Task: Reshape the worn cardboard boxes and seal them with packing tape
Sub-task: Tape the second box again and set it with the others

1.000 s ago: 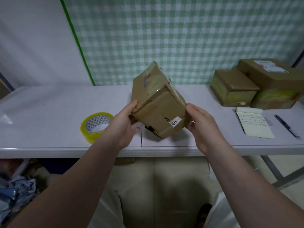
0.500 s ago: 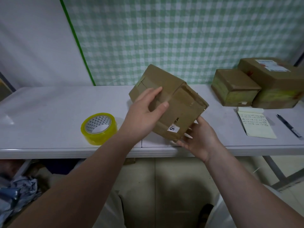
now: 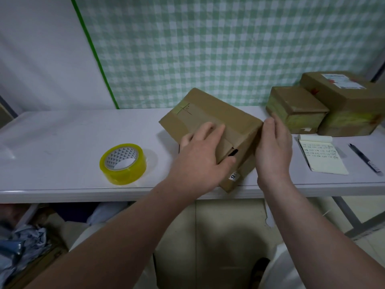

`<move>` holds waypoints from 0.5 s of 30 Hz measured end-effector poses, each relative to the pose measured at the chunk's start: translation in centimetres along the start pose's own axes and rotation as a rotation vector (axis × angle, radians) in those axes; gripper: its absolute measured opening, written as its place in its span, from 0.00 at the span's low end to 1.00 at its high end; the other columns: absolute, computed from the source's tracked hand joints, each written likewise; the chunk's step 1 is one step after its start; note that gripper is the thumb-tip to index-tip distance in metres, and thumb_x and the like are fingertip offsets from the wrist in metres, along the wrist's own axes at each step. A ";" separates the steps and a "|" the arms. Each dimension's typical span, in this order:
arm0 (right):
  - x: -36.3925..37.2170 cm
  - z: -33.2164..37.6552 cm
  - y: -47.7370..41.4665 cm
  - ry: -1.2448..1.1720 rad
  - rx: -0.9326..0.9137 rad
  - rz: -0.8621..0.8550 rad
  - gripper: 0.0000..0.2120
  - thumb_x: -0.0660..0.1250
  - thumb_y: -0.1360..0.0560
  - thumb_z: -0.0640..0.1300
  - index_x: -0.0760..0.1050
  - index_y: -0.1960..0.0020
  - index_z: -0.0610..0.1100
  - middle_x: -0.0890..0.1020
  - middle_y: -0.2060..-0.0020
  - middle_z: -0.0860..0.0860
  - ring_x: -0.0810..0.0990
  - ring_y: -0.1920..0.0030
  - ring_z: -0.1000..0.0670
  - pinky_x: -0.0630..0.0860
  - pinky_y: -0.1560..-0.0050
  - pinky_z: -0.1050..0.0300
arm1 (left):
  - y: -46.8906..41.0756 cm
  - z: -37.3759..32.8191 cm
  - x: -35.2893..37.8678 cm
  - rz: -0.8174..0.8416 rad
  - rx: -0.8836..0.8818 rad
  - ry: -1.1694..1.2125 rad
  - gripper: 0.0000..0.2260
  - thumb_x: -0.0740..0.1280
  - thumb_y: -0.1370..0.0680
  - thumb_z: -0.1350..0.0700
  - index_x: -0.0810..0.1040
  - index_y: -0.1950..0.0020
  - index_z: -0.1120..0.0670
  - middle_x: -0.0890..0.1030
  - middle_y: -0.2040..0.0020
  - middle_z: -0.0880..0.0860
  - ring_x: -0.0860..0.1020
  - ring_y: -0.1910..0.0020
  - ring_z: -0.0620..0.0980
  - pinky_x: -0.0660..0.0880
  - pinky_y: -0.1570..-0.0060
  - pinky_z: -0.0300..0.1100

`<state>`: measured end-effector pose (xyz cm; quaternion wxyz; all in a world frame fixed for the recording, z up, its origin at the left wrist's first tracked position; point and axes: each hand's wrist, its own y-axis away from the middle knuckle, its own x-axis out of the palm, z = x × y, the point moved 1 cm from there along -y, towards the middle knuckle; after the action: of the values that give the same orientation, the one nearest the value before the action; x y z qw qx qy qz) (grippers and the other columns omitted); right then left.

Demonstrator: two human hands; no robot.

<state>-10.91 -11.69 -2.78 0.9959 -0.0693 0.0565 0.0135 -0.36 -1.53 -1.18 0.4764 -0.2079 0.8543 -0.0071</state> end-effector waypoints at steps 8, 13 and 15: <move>0.7 0.4 0.3 0.167 -0.144 0.123 0.38 0.66 0.25 0.50 0.50 0.22 0.52 0.56 0.23 0.49 0.53 0.24 0.51 0.56 0.25 0.51 | -0.9 -1.3 0.5 0.078 -0.010 0.006 0.39 0.66 0.25 0.50 0.45 0.22 0.52 0.49 0.23 0.46 0.49 0.30 0.42 0.50 0.26 0.45; 0.3 -0.8 -2.3 0.168 -0.138 0.062 0.31 0.64 0.24 0.45 0.59 0.24 0.53 0.68 0.29 0.51 0.68 0.30 0.51 0.67 0.30 0.48 | -1.7 -0.8 0.6 0.224 -0.007 0.303 0.38 0.69 0.26 0.53 0.51 0.22 0.50 0.59 0.25 0.48 0.64 0.29 0.48 0.66 0.31 0.47; 0.4 -0.6 -3.2 0.196 -0.146 0.039 0.27 0.61 0.23 0.41 0.62 0.25 0.52 0.68 0.29 0.51 0.68 0.30 0.50 0.65 0.29 0.50 | -2.3 -0.1 0.0 0.198 0.004 0.272 0.34 0.69 0.25 0.54 0.56 0.23 0.50 0.63 0.26 0.50 0.64 0.30 0.46 0.63 0.30 0.44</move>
<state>-10.44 -14.92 -3.00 0.9774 -0.1416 0.1539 0.0303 0.37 -3.60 -0.68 0.3549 -0.1190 0.9272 0.0101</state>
